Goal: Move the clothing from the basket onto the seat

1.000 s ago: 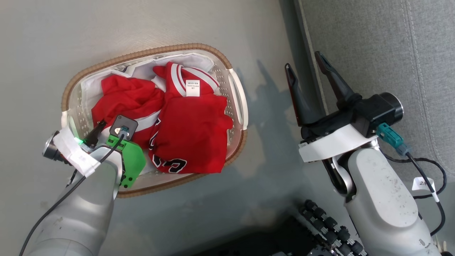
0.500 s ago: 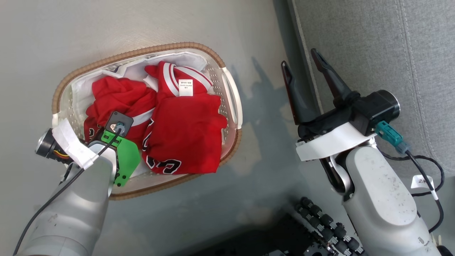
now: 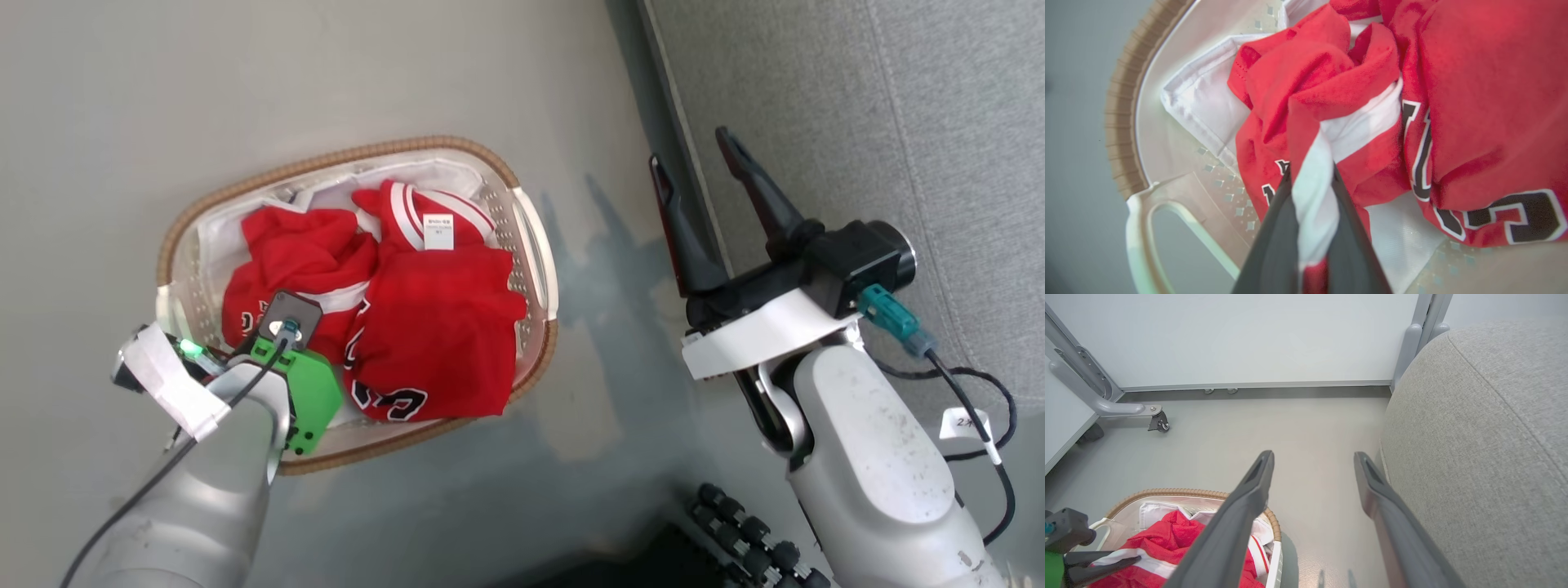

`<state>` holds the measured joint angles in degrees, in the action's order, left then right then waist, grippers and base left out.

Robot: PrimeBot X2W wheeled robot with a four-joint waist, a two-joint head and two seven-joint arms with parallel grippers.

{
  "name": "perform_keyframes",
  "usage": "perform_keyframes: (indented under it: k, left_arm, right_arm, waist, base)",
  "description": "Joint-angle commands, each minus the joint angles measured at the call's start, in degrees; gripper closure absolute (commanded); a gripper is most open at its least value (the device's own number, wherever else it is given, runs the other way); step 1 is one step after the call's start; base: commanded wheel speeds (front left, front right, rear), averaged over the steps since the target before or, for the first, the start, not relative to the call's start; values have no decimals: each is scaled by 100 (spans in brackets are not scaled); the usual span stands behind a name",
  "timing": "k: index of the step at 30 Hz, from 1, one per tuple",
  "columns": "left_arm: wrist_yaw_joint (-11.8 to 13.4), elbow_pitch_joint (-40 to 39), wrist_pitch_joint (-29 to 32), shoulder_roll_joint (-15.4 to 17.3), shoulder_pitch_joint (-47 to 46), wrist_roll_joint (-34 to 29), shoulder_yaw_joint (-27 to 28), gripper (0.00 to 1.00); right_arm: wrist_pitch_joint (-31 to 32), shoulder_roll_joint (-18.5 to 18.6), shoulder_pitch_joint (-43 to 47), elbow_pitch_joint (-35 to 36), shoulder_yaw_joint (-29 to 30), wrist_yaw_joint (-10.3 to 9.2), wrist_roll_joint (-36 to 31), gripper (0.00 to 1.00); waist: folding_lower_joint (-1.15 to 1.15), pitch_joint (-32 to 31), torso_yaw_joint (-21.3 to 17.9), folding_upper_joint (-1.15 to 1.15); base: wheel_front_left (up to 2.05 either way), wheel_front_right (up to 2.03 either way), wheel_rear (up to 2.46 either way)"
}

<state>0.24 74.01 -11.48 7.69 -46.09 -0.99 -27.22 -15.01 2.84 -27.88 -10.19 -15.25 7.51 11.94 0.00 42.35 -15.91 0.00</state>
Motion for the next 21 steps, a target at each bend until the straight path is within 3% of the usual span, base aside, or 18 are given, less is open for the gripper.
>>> perform_keyframes:
  k: [1,10,21]
  left_arm:
    - [-26,-13,-110,-60,116,61,37,100]
    - [-163,-180,-377,-251,619,294,19,100]
    - [-269,-1671,-374,-290,1622,637,204,100]
  right_arm:
    - [-25,20,111,-73,21,-3,-51,0]
    - [-25,22,445,-325,86,-3,-255,0]
    - [-25,98,1000,-587,113,-4,-325,0]
  waist:
    - [0,-384,132,0]
    - [0,-1219,448,0]
    - [0,-2246,884,0]
  base:
    - [0,0,0]
    - [0,0,0]
    - [0,0,0]
